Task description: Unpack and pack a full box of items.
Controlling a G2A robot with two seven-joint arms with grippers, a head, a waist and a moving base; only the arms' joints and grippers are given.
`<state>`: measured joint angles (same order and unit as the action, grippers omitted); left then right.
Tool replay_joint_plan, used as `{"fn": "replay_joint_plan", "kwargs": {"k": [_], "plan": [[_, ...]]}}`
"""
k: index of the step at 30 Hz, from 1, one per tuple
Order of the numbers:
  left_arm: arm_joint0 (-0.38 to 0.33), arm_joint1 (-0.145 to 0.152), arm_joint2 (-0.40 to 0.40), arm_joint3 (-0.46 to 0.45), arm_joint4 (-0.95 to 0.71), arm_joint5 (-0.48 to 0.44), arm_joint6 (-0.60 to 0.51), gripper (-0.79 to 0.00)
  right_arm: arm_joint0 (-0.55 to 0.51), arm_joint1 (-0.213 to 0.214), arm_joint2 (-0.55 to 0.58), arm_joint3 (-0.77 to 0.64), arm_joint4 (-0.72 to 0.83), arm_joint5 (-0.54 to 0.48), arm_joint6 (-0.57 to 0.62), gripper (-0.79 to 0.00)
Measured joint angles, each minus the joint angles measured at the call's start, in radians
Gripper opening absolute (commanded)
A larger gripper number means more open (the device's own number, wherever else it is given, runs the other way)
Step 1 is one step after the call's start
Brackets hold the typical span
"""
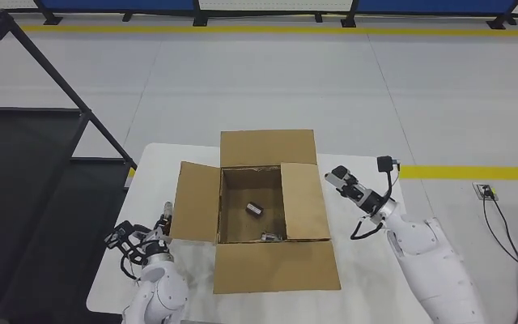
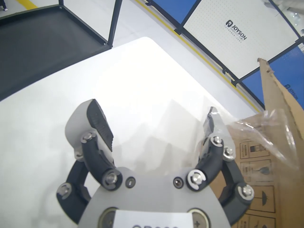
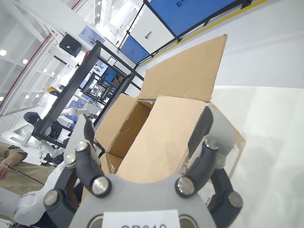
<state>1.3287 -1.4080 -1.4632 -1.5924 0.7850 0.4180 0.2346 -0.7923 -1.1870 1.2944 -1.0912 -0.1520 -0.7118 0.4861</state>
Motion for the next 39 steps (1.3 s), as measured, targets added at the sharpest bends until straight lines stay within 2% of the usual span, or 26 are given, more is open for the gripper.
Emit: {"fn": "replay_joint_plan", "kwargs": {"k": [13, 18, 27, 39], "plan": [[0.072, -0.008, 0.000, -0.152, 0.037, 0.010, 0.048, 0.000, 0.048, -0.002, -0.019, 0.080, 0.035, -0.050, 0.025, 0.000], [0.094, -0.010, -0.003, -0.165, 0.046, 0.014, 0.045, 0.000, 0.051, 0.000, -0.022, 0.092, 0.044, -0.064, 0.030, 0.000], [0.125, -0.010, -0.028, -0.136, 0.056, -0.006, 0.015, 0.000, 0.059, 0.001, -0.032, 0.101, 0.055, -0.069, 0.042, 0.000], [0.270, -0.006, -0.046, -0.219, 0.092, -0.091, 0.010, 0.000, 0.067, 0.001, -0.046, 0.099, 0.058, -0.065, 0.047, 0.000]]}}
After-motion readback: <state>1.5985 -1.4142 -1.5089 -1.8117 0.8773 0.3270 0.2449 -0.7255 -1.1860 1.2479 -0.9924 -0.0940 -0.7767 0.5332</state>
